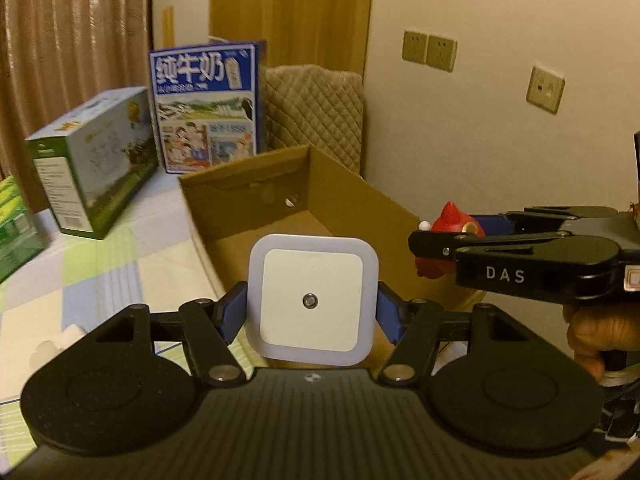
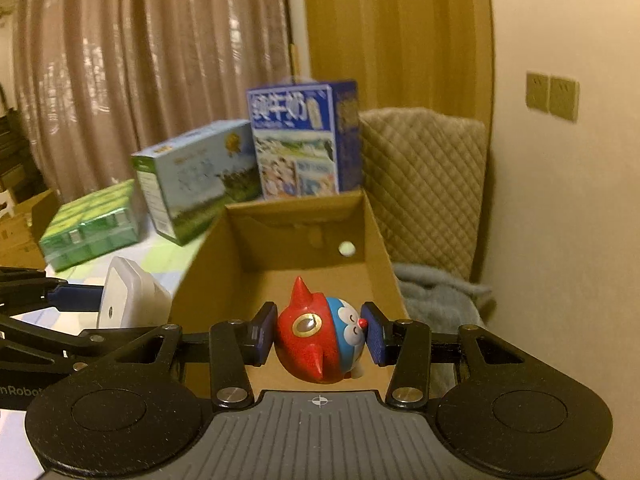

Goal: Organize rigid objects
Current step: 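Carry the red figure into the cardboard box with the right gripper and release it, then move the left gripper with the night light into the box and release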

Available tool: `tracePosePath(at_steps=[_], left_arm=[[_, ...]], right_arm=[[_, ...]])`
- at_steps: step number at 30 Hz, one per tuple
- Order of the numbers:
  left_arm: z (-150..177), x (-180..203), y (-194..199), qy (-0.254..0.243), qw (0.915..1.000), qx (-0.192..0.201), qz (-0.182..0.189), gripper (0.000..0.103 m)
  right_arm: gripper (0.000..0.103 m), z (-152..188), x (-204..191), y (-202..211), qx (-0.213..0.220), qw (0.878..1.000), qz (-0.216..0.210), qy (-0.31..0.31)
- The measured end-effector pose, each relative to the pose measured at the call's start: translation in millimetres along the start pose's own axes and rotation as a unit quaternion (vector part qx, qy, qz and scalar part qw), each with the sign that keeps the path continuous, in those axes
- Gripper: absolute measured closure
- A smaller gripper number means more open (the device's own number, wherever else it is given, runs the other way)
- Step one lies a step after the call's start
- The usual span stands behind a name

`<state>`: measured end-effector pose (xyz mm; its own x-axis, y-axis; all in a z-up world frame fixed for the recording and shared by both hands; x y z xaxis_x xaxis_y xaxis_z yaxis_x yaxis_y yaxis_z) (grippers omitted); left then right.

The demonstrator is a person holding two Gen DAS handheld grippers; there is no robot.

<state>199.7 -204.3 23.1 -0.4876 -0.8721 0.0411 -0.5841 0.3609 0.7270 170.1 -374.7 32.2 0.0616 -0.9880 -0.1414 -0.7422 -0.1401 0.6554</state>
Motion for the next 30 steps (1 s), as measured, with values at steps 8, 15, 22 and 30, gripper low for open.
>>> tracePosePath(at_steps=[8, 15, 22, 30], left_arm=[[1, 4, -28, -0.01, 0.9997, -0.02, -0.003, 0.041], [0, 0, -23, -0.002, 0.9999, -0.013, -0.006, 0.036], [12, -19, 9, 0.019, 0.9992, 0.0, -0.035, 0.037], [34, -43, 30, 0.064, 0.9968, 0.002, -0.047, 0.037]], right_arm=[[0.06, 11, 19, -23, -0.021, 0.999, -0.005, -0.024], [0.06, 11, 20, -30, -0.027, 0.999, -0.006, -0.03], [0.06, 11, 20, -34, -0.033, 0.999, -0.008, -0.03], [0.06, 11, 12, -38, -0.028, 0.999, -0.015, -0.021]])
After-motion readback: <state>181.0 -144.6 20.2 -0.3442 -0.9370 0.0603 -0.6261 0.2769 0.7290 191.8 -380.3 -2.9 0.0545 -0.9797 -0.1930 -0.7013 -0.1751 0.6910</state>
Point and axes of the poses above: each gripper's, at about its wrist camera, not at the fingertips, and y roughly against the way its jaws point, x to its right, z to its underside, the point moved 1 cm from there along -y, roughly the way its jaws point, and after that the axes turned 9 degrees about -x, right-handed, at the moved point
